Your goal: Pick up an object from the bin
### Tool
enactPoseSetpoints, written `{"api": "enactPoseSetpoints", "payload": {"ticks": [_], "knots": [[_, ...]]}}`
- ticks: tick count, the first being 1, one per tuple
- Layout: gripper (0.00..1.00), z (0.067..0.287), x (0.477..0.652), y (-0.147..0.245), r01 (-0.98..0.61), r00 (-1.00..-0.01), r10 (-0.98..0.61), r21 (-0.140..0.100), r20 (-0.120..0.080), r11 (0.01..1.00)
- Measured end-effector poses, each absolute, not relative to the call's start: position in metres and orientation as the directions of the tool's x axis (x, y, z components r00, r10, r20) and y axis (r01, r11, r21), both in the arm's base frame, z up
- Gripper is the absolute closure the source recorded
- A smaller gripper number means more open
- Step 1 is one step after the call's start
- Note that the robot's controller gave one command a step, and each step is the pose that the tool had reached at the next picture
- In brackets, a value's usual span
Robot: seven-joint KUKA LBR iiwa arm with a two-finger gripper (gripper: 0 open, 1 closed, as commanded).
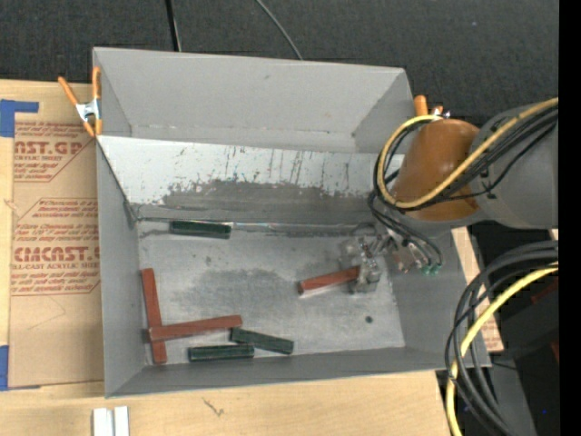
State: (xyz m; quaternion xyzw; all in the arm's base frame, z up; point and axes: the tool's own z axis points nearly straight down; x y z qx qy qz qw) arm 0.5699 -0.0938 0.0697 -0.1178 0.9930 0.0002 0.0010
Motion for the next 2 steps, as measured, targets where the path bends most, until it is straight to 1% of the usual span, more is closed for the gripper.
{"api": "enactPoseSetpoints", "payload": {"ticks": [1, 2], "knots": [[1.0, 0.07, 0.57, -0.094, -0.234, -0.972, -0.234, 0.0, -0.002, 0.972], [1.0, 0.206, 0.558, -0.1, -0.265, -0.964, -0.265, -0.001, -0.003, 0.964]]}}
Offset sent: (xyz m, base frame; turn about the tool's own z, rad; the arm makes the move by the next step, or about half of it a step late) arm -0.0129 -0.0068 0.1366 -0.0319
